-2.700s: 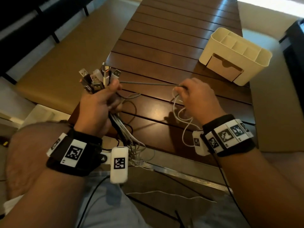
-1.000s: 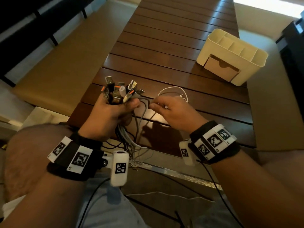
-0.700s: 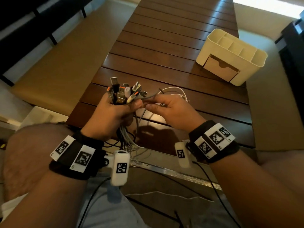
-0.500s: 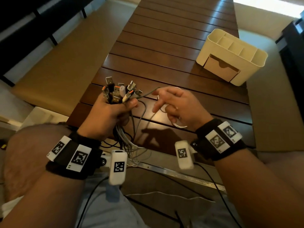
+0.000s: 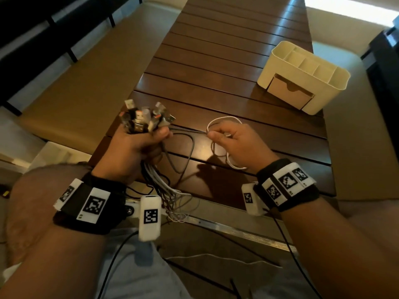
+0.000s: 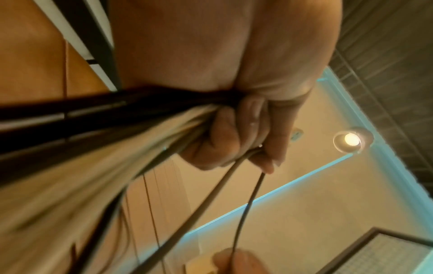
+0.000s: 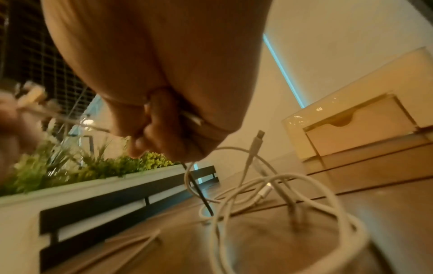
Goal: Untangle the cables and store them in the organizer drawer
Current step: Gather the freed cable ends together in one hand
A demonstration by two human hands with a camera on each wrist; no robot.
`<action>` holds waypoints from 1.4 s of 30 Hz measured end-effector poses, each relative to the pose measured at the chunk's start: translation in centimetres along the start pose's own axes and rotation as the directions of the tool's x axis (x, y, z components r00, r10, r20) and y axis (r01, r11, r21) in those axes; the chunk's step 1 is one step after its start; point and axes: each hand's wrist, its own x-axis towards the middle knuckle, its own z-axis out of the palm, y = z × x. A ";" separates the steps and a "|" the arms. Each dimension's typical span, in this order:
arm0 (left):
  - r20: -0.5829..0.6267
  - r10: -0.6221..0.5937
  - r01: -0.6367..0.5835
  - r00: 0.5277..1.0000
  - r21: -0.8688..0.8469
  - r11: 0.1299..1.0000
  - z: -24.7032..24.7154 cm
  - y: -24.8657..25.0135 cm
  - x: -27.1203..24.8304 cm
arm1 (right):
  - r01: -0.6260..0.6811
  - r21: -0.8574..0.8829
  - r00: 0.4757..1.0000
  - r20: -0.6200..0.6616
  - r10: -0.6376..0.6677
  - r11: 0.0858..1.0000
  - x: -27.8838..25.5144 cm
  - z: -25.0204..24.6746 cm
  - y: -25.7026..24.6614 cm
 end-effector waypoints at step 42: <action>0.058 0.338 -0.304 0.939 0.598 0.742 3.5 -0.3 -0.5 | 0.317 -0.239 0.940 -0.046 -0.337 0.918 -0.1 -1.0 -3.7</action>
